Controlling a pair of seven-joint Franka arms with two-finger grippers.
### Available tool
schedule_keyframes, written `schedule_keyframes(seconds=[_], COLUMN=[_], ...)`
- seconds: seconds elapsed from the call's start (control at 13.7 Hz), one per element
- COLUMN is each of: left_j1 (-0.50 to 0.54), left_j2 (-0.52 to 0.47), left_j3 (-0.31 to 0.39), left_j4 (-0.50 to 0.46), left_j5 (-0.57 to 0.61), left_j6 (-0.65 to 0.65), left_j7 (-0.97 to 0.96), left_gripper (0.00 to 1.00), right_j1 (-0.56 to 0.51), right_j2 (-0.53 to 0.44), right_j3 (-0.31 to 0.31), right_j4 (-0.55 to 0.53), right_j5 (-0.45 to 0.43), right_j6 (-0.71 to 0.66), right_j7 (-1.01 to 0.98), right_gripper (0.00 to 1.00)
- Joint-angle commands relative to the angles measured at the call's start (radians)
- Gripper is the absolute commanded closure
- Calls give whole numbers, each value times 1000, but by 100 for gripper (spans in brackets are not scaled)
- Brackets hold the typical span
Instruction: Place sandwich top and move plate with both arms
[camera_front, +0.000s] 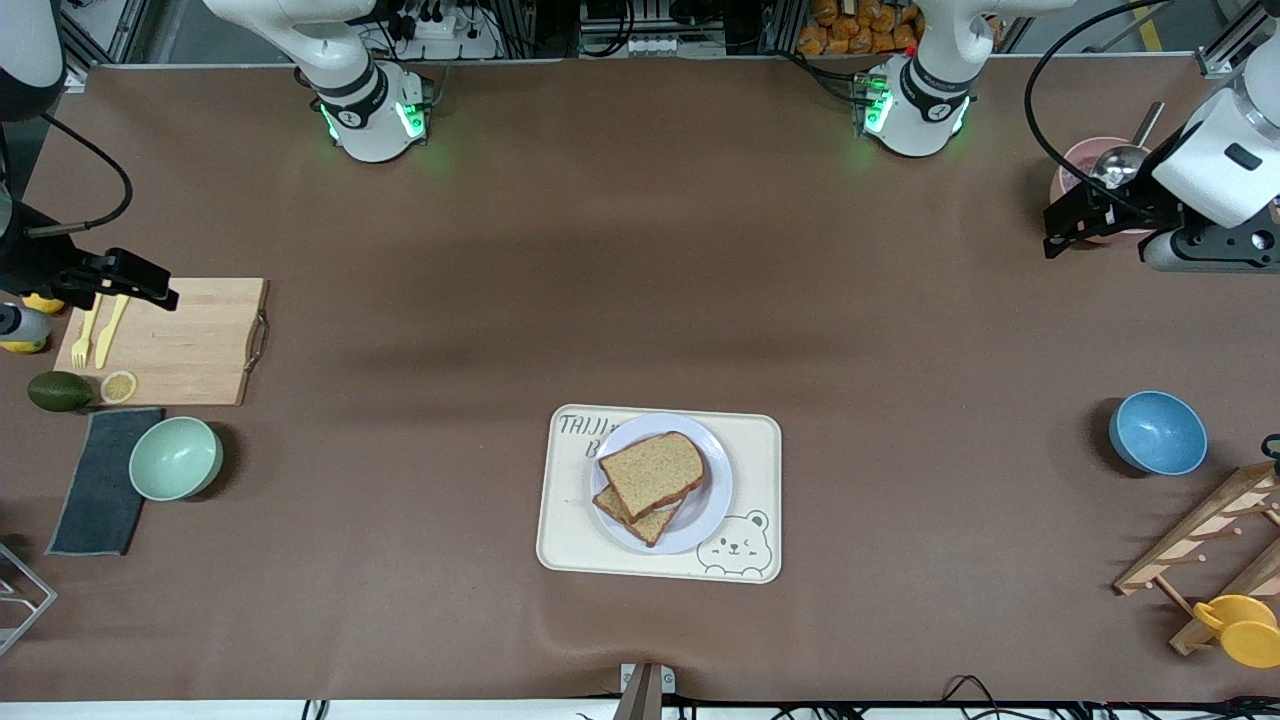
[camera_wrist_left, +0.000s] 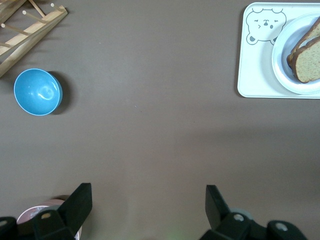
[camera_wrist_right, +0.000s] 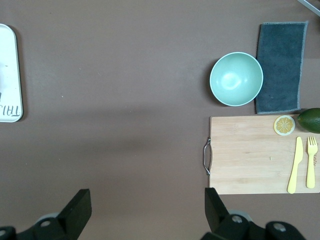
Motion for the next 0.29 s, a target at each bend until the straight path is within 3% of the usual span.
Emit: schedule_keyframes(seconds=[0.0, 0.22], left_j1=[-5, -5], left_j2=[-9, -11], left_j3=[1, -2], left_j4=[8, 8], left_j5=[22, 22], left_j6=[-19, -19], left_j7=[3, 2], left_gripper=[0, 0], right_j1=[-8, -7], right_j2=[-4, -4], right_j3=[2, 4], right_j4=[-1, 0], right_j5=[17, 23], right_j6=[-4, 0], right_j7=[9, 9], right_gripper=[0, 0])
